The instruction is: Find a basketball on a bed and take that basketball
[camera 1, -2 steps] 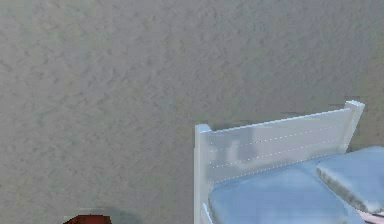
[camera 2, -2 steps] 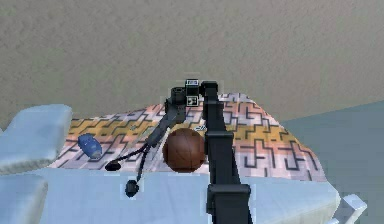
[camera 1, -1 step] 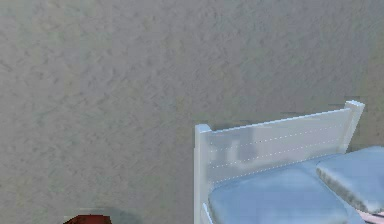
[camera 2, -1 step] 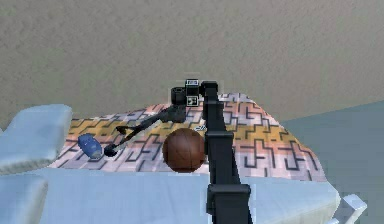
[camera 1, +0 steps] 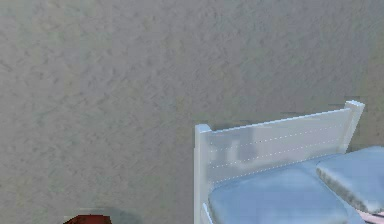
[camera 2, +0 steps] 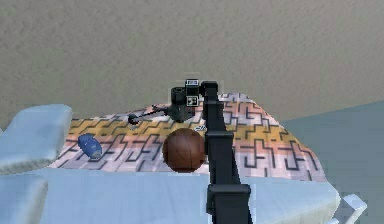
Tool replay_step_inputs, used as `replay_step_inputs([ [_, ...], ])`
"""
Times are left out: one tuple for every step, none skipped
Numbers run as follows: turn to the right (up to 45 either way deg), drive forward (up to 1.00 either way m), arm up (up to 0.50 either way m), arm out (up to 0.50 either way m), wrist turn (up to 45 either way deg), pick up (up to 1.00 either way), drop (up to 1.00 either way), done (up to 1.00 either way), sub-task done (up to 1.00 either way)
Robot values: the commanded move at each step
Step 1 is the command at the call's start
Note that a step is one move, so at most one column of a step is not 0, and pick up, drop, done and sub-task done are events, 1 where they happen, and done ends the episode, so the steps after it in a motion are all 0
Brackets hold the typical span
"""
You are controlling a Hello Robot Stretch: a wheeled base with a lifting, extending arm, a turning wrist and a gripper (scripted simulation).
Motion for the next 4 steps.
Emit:
replay_step_inputs([
  [0.0,0.0,0.0,0.0,42.0,0.0,0.0,0.0,0.0],
  [0.0,0.0,-0.3,0.0,0.0,0.0,0.0,0.0,0.0],
  [0.0,0.0,0.0,0.0,0.0,1.0,0.0,0.0,0.0],
  [0.0,0.0,0.1,0.0,0.0,0.0,0.0,0.0,0.0],
])
